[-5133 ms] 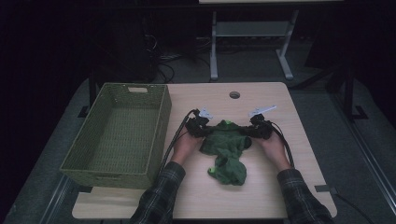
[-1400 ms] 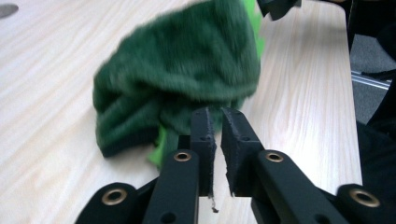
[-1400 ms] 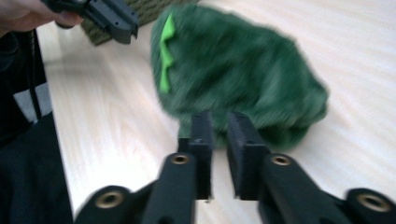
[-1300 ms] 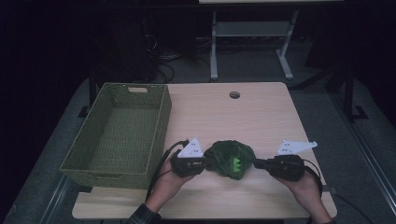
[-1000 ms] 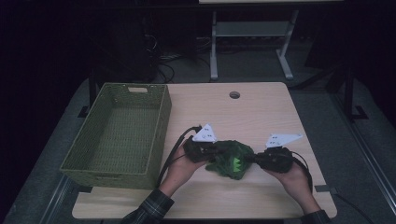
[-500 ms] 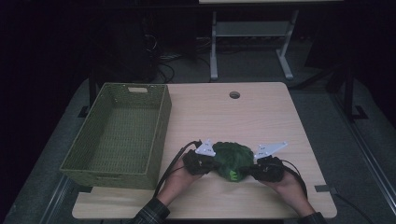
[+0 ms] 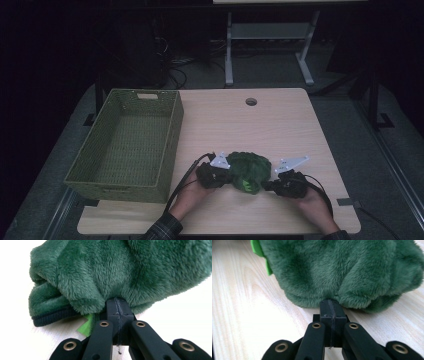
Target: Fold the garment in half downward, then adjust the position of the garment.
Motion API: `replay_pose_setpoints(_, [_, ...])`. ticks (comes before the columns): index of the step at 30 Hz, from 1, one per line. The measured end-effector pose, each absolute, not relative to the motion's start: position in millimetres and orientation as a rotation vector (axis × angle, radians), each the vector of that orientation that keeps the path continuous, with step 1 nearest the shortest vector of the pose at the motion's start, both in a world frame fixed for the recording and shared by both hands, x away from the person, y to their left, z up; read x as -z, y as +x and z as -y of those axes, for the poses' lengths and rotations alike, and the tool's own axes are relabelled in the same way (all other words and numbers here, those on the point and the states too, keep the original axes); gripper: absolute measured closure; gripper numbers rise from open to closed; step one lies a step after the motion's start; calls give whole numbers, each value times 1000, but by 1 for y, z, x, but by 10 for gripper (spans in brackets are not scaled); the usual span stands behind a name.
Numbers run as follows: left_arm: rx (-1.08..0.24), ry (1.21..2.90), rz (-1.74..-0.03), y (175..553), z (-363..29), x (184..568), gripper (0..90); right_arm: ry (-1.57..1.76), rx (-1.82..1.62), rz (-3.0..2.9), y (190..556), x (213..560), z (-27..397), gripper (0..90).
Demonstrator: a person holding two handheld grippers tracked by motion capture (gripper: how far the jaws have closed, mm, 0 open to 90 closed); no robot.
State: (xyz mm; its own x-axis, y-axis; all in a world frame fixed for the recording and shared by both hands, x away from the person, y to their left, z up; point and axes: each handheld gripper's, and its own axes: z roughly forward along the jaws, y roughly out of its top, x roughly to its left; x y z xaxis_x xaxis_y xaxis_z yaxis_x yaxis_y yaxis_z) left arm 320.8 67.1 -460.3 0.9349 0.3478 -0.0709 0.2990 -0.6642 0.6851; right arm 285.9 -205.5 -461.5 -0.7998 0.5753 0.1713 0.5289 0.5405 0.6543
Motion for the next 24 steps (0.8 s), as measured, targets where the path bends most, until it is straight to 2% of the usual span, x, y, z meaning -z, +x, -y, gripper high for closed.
replay_pose_setpoints(14, [-61, 2328, -466, 322, -64, 465, 899, 929, -1106, -2733, 290, 467, 184, 899])
replay_pose_setpoints(21, [-102, 2291, -476, 318, -73, 452, 863, 967, -1139, -2687, 283, 460, 205, 897])
replay_pose_setpoints(24, [-117, 2269, -478, 313, -80, 444, 835, 992, -1179, -2628, 282, 452, 219, 860])
